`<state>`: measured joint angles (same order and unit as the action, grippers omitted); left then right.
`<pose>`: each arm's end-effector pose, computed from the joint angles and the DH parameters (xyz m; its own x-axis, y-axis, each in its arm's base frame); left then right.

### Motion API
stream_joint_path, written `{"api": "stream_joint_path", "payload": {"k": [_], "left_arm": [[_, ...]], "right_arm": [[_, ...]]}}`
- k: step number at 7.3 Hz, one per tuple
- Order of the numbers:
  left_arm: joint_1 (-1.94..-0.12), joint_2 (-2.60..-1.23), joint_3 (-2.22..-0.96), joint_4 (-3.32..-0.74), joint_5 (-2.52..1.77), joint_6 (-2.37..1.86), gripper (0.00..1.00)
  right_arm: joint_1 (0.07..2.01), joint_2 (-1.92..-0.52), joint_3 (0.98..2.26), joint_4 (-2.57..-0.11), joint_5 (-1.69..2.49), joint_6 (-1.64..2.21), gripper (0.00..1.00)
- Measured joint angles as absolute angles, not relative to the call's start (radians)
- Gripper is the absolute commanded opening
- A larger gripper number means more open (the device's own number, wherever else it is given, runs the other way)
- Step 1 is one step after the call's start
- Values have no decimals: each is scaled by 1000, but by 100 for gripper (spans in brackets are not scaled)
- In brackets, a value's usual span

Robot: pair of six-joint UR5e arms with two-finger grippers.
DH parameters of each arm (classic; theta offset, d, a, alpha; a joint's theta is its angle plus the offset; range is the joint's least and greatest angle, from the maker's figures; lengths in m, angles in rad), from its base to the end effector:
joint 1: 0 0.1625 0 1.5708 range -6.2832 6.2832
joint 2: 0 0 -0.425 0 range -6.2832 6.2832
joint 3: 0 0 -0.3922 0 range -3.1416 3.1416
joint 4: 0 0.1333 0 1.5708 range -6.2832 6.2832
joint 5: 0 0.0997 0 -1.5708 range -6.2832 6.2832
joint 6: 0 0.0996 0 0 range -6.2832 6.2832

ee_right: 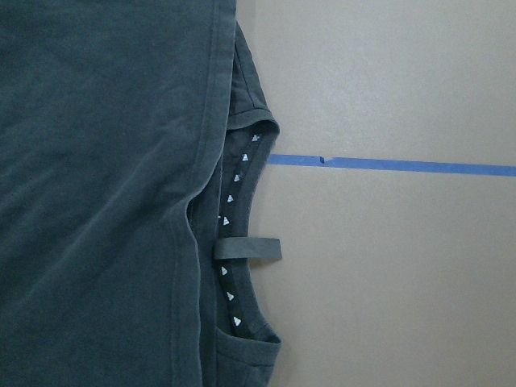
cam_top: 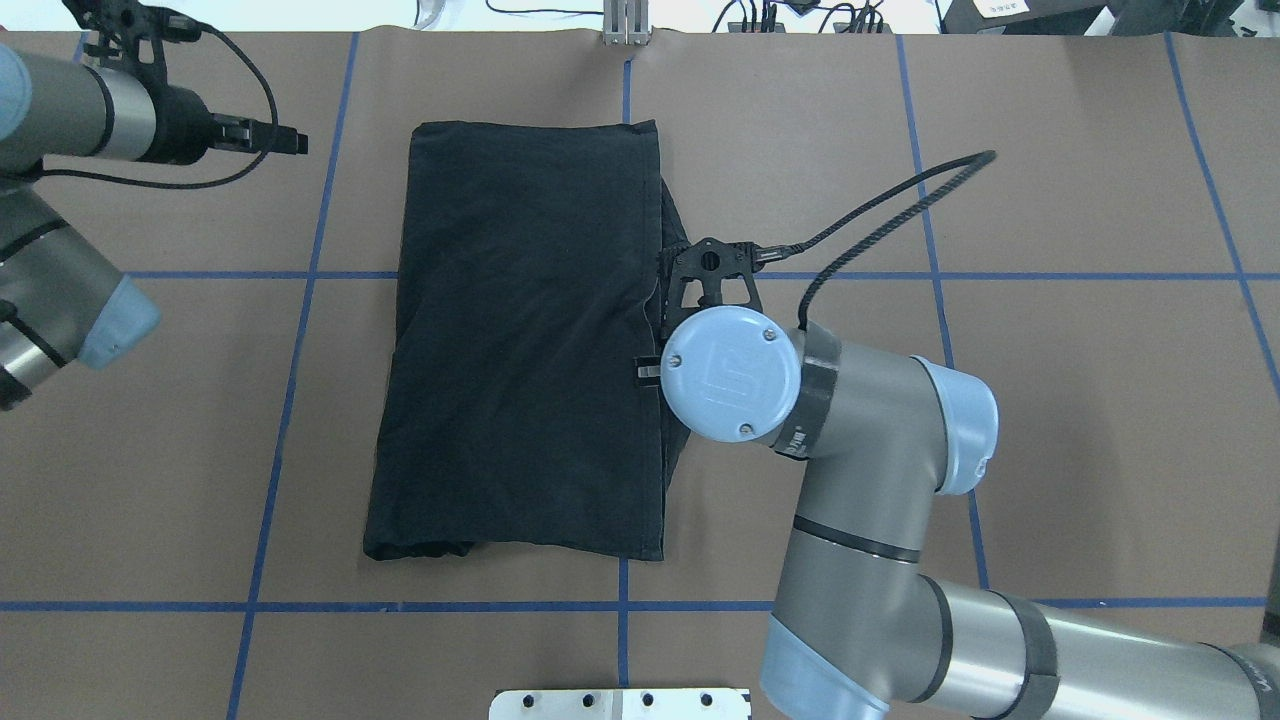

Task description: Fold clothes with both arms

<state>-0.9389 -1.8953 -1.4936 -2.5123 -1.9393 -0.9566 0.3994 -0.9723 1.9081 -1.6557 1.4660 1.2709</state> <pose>0.2989 -0.5733 0.4114 0.5000 0.2272 -0.8357 0.3269 0.8441 0.4250 -0.5082 -0.3705 0.1882 0.7160 -0.0167 0.6979 -0.2592 0.9219 0.2880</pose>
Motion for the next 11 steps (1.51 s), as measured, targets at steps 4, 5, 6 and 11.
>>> {"api": "stream_joint_path", "payload": {"k": [4, 5, 6, 11], "left_arm": [[-637, -1609, -1864, -2510, -1785, -1187, 100], [-548, -1563, -1906, -2510, -1718, -1236, 100], [-461, -1535, -1925, -2510, -1646, -1295, 98], [-272, -1512, -1922, -2488, -1502, -1424, 60]], "right_arm": [[402, -1133, 1938, -1363, 1466, 1315, 100], [402, -1173, 1939, -1303, 1466, 1314, 100], [402, -1194, 1939, -1268, 1466, 1313, 100], [400, -1203, 1939, -1246, 1464, 1310, 100]]}}
